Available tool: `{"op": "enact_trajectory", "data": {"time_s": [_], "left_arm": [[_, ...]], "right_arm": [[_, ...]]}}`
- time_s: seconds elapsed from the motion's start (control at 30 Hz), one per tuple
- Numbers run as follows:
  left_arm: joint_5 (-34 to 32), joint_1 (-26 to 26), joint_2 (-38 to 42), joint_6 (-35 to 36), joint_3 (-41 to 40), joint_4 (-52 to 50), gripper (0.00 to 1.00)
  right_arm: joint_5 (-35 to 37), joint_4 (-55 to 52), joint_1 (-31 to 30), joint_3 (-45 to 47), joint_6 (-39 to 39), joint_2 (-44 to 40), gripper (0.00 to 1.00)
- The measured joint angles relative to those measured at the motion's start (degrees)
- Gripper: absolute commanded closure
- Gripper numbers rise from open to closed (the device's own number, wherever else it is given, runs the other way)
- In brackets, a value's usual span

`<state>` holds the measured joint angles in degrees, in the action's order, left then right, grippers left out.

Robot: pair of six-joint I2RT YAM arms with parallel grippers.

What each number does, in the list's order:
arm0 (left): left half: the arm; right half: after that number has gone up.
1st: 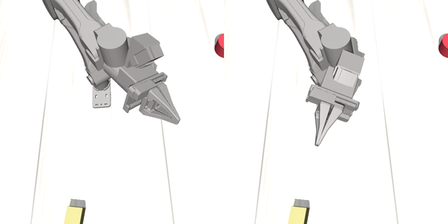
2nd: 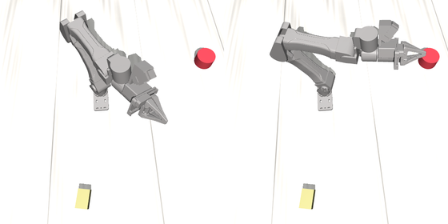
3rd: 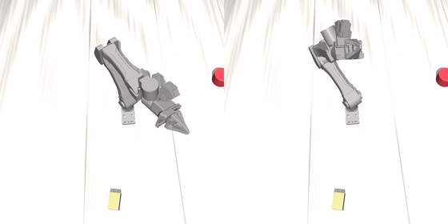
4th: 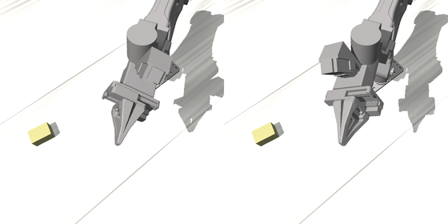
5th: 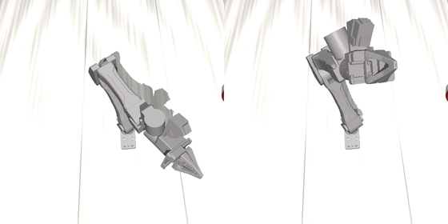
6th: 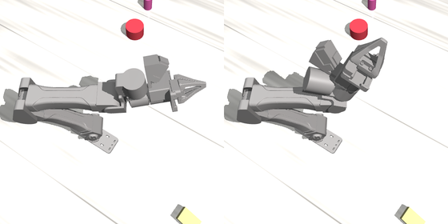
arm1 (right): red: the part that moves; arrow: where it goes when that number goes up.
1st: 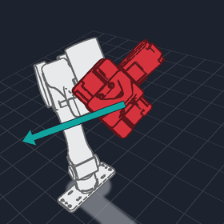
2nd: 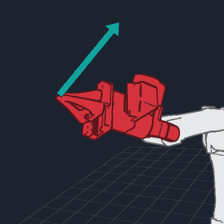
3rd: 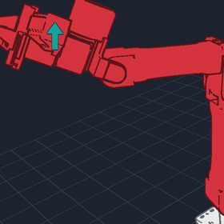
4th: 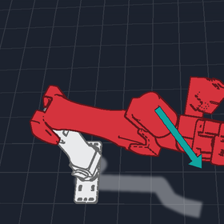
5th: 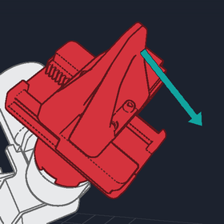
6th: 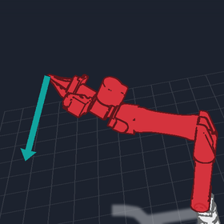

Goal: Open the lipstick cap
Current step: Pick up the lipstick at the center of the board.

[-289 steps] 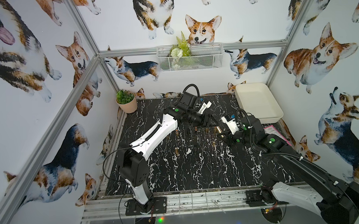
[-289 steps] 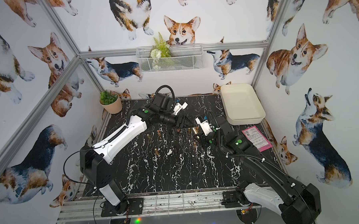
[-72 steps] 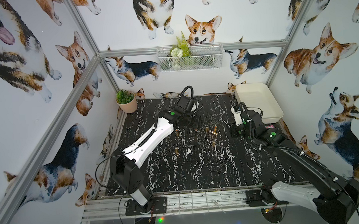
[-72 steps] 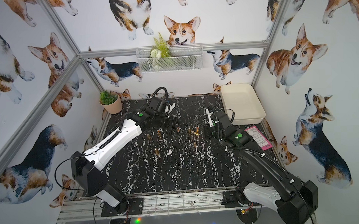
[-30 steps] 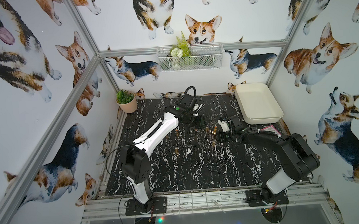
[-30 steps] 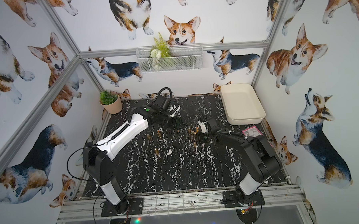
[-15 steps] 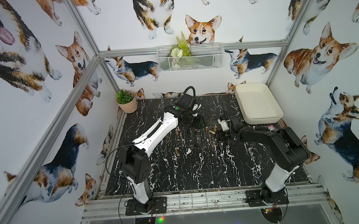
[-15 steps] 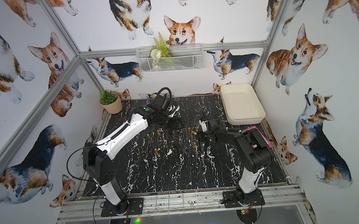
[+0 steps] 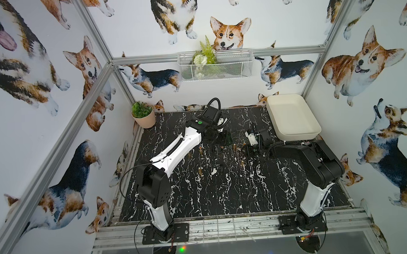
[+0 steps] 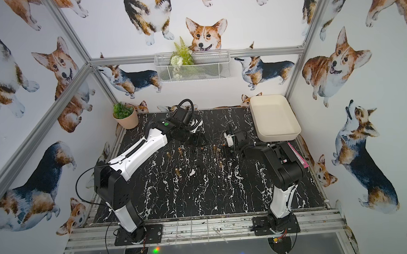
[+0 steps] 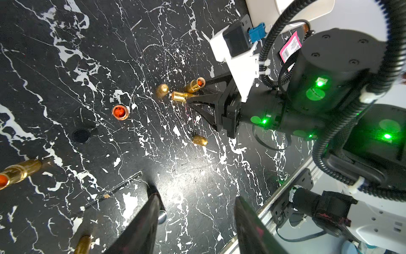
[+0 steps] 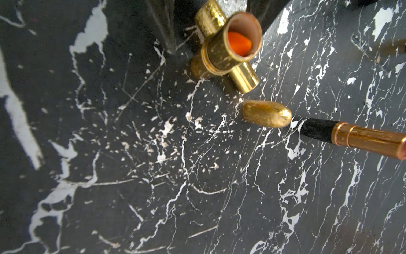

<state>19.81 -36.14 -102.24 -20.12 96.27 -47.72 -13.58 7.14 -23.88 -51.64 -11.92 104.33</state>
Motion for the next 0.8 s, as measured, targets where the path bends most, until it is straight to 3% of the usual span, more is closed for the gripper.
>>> {"op": "enact_trajectory", "data": {"time_s": [0.8], "left_arm": [[-0.02,0.66,0.35,0.0,-1.42,-0.15,0.43]], "right_arm": [[-1.22,3.32,-1.97,1.77,0.2,0.28,0.55]]}}
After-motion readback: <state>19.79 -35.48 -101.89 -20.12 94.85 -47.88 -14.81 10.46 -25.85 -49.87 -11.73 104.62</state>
